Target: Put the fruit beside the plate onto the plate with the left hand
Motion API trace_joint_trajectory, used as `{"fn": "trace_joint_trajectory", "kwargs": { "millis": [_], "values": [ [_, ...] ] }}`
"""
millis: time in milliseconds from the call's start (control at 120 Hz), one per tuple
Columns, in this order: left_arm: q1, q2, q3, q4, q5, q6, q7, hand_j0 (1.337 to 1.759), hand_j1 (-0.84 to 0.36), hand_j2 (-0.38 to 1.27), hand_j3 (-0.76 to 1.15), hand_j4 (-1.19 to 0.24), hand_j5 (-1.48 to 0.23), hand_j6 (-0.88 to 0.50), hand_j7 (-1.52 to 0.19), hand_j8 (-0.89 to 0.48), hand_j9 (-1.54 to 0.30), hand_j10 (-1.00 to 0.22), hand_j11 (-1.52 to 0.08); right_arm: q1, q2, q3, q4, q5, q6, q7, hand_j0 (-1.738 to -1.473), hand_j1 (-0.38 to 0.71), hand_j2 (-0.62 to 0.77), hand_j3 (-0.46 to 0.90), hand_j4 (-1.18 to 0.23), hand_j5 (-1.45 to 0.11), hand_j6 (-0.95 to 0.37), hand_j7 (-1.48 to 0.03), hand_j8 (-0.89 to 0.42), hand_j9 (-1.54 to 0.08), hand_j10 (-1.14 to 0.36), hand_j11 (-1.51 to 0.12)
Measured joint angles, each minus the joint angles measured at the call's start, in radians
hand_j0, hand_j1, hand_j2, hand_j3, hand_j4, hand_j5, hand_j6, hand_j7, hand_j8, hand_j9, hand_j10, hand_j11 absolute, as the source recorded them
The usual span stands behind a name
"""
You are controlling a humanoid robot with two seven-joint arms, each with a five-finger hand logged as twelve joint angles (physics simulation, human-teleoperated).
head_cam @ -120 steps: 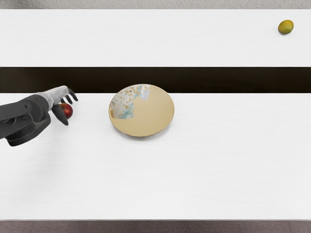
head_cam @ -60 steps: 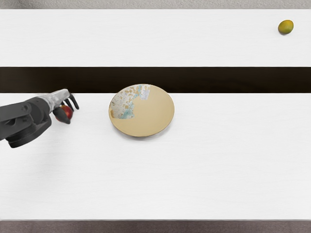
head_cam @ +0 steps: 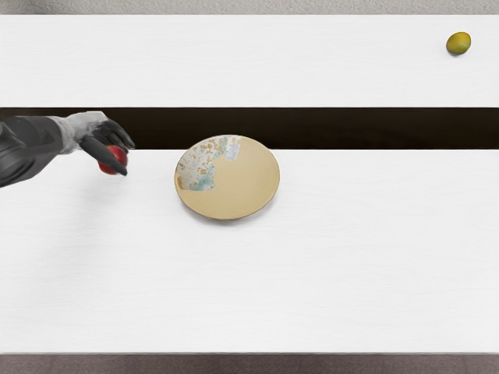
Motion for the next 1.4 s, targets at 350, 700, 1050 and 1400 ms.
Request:
{"fn": "trace_joint_trajectory", "kwargs": {
  "millis": [350, 700, 1050, 1400],
  "values": [
    [-0.006, -0.088, -0.243, 0.022, -0.255, -0.271, 0.000, 1.654, -0.29, 0.22, 0.00, -0.67, -0.90, -0.58, -0.89, -0.43, -0.89, -0.52, -0.89, 0.000, 0.000, 0.000, 0.000, 0.000, 0.000, 0.000, -1.658, -0.33, 0.00, 0.00, -0.02, -0.02, -0.02, -0.02, -0.02, -0.02, -0.02, -0.02],
    [-0.004, -0.273, -0.238, 0.158, -0.236, -0.283, -0.001, 1.654, -0.33, 0.25, 0.00, -0.67, -0.91, -0.57, -0.90, -0.41, -0.89, -0.49, -0.90, 0.000, 0.000, 0.000, 0.000, 0.000, 0.000, 0.000, -1.658, -0.33, 0.00, 0.00, -0.02, -0.02, -0.02, -0.02, -0.02, -0.02, -0.02, -0.02],
    [-0.015, -0.381, -0.201, 0.310, -0.191, -0.285, -0.001, 1.654, -0.32, 0.23, 0.00, -0.68, -0.91, -0.58, -0.92, -0.40, -0.91, -0.48, -0.91, 0.000, 0.000, 0.000, 0.000, 0.000, 0.000, 0.000, -1.658, -0.33, 0.00, 0.00, -0.02, -0.02, -0.02, -0.02, -0.02, -0.02, -0.02, -0.02],
    [-0.047, -0.424, -0.187, 0.382, -0.155, -0.283, -0.001, 1.657, -0.12, 0.12, 0.00, -0.43, -0.57, -0.40, -0.57, -0.32, -0.57, -0.35, -0.56, 0.000, 0.000, 0.000, 0.000, 0.000, 0.000, 0.000, -1.658, -0.33, 0.00, 0.00, -0.02, -0.02, -0.02, -0.02, -0.02, -0.02, -0.02, -0.02]
  ]
}}
